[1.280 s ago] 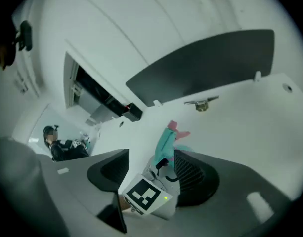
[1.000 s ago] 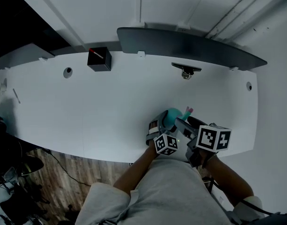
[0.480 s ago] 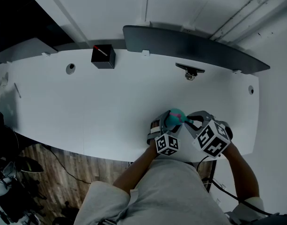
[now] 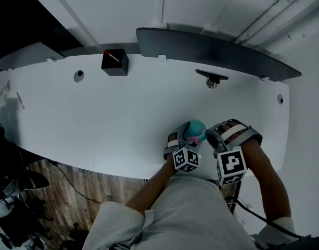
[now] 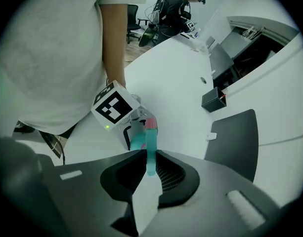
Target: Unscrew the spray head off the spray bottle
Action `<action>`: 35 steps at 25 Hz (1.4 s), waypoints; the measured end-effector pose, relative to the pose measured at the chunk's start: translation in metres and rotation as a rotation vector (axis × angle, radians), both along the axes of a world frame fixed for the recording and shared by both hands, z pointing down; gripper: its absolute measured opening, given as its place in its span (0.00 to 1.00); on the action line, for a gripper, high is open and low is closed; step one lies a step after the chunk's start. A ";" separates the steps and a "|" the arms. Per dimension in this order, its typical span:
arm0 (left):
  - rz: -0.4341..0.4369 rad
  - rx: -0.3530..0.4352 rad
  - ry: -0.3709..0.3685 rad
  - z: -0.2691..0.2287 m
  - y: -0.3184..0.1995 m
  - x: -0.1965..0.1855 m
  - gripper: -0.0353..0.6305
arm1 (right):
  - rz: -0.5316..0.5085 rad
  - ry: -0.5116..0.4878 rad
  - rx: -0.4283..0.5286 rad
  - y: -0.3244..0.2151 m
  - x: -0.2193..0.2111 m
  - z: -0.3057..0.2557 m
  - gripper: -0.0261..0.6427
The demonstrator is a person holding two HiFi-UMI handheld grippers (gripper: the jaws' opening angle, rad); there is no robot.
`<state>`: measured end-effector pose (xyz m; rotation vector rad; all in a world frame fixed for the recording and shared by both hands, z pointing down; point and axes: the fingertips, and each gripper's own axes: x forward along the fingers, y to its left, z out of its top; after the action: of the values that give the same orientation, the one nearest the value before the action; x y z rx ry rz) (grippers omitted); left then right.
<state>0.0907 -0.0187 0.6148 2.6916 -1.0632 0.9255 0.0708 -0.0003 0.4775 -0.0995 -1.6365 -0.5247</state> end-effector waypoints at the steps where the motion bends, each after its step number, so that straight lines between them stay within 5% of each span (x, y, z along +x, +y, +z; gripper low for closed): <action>1: 0.000 -0.001 0.000 0.000 0.000 0.000 0.61 | -0.002 -0.003 0.003 0.000 0.000 0.000 0.13; 22: 0.036 0.011 -0.007 -0.001 0.005 0.006 0.61 | -0.115 -0.010 0.048 0.012 0.004 -0.002 0.13; 24: 0.032 0.005 -0.002 0.000 0.005 0.005 0.61 | -0.068 -0.030 0.049 0.008 0.004 -0.001 0.13; 27: 0.028 0.000 0.001 0.000 0.004 0.005 0.61 | 0.120 -0.161 0.031 -0.003 0.001 -0.011 0.16; 30: 0.029 0.001 0.002 0.001 0.005 0.004 0.61 | 0.403 -0.391 -0.109 -0.004 0.000 -0.032 0.32; 32: 0.030 0.001 0.002 0.001 0.005 0.004 0.61 | 0.665 -0.608 -0.290 -0.002 -0.002 -0.051 0.33; 35: 0.030 0.001 0.002 0.001 0.005 0.005 0.61 | 1.223 -1.024 -0.668 -0.011 -0.001 -0.075 0.33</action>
<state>0.0953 -0.0138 0.6161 2.7155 -1.0258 0.9272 0.0701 -0.0117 0.4022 0.7560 -2.3722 1.0923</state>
